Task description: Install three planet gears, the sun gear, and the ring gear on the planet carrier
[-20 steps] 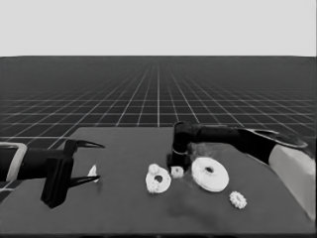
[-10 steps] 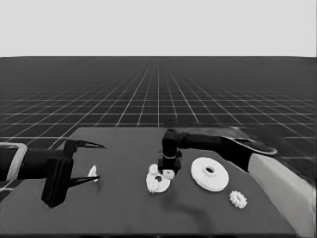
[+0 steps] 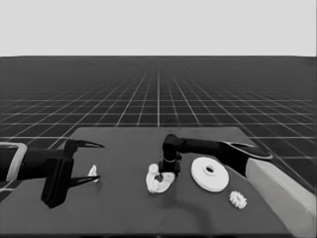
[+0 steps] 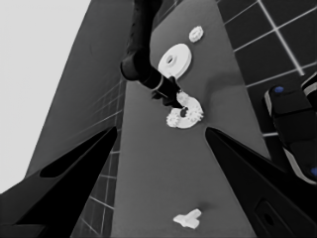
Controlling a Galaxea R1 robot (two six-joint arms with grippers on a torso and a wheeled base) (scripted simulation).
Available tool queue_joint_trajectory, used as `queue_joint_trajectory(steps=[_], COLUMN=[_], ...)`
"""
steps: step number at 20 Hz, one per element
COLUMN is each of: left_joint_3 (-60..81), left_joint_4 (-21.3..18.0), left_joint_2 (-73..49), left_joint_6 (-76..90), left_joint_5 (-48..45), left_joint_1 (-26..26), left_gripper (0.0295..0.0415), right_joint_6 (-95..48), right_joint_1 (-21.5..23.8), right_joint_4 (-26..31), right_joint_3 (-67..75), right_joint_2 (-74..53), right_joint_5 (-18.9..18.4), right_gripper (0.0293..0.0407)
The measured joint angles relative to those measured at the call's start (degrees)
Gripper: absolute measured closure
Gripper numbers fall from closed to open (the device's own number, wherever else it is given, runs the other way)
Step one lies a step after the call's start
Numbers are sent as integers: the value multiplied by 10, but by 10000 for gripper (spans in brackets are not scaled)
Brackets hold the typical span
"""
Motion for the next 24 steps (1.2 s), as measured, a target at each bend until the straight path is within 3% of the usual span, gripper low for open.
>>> queue_joint_trajectory(steps=[1,3,8,11,18,19,20,22,24], left_joint_3=[0,0,0,0,0,0,0,0,0], left_joint_4=[0,0,0,0,0,0,0,0,0], left_joint_2=[0,0,0,0,0,0,0,0,0], left_joint_6=[0,0,0,0,0,0,0,0,0], left_joint_5=[0,0,0,0,0,0,0,0,0], left_joint_1=[0,0,0,0,0,0,0,0,0], left_gripper=[326,326,326,326,326,326,326,326,326], right_joint_6=[0,0,0,31,35,79,40,-88,-145], right_joint_1=[0,0,0,70,88,84,80,78,77], right_joint_4=[0,0,0,64,83,76,74,78,83], right_joint_3=[0,0,0,53,58,307,415,421,400], right_joint_2=[0,0,0,-15,-16,-172,-345,-501,-542], right_joint_5=[0,0,0,-28,-32,-37,-31,-6,5], right_gripper=[319,316,315,315,315,315,315,315,315])
